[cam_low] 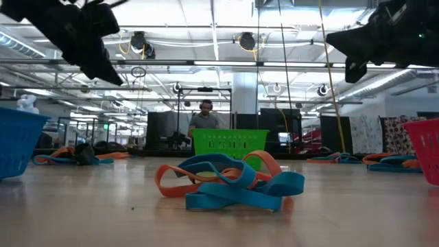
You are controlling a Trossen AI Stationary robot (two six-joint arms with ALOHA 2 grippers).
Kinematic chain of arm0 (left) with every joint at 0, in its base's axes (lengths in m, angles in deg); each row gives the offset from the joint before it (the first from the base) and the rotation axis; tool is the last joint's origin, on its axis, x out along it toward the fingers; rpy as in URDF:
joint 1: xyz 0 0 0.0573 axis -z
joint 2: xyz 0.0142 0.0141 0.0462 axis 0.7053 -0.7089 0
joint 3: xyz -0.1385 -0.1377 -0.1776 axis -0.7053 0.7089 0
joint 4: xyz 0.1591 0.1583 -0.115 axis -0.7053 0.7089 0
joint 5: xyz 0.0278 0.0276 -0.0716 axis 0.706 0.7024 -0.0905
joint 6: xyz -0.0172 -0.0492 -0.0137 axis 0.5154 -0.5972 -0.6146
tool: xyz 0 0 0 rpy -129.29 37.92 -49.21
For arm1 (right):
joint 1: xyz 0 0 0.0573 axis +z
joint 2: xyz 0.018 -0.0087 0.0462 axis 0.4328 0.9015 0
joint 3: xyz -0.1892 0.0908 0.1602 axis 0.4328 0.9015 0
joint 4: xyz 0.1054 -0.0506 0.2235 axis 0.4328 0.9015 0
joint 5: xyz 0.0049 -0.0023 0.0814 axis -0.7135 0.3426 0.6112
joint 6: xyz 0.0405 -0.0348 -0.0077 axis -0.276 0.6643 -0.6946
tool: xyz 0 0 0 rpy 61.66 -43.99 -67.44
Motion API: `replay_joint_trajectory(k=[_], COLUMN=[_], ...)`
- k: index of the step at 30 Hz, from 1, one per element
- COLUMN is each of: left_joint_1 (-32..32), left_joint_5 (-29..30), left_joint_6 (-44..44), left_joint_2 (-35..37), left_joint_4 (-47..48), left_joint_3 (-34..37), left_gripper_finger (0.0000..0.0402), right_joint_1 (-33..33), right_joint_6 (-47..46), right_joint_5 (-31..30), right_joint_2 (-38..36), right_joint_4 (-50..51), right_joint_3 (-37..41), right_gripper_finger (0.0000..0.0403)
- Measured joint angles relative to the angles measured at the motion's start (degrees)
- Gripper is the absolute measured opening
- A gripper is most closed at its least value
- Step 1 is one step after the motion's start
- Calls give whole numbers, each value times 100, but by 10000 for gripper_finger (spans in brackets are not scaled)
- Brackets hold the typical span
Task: Sort rubber bands into baskets
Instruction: Put the black rubber band into the green bin
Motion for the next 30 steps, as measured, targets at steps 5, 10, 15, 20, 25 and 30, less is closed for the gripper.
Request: replay_joint_trajectory(k=[5,10,15,20,25,30], left_joint_1=[0,0,0,0,-1,0], left_joint_5=[-121,-66,-103,-51,38,-9], left_joint_6=[297,996,1229,1288,1267,1008], left_joint_2=[-855,-1438,-1766,-1920,-1942,-1942], left_joint_4=[537,412,413,690,923,953], left_joint_3=[-277,-288,-288,-425,-481,-483], left_gripper_finger=[22,22,27,79,149,177], right_joint_1=[188,259,291,291,290,280], right_joint_6=[-58,226,838,1166,1494,1848], right_joint_5=[-83,-99,-67,-65,-64,-65], right_joint_2=[945,2038,2882,3312,3586,3702], right_joint_4=[13,5,119,814,1248,1290], right_joint_3=[-392,-1007,-1553,-2066,-2391,-2438], right_gripper_finger=[0,0,0,0,0,0])
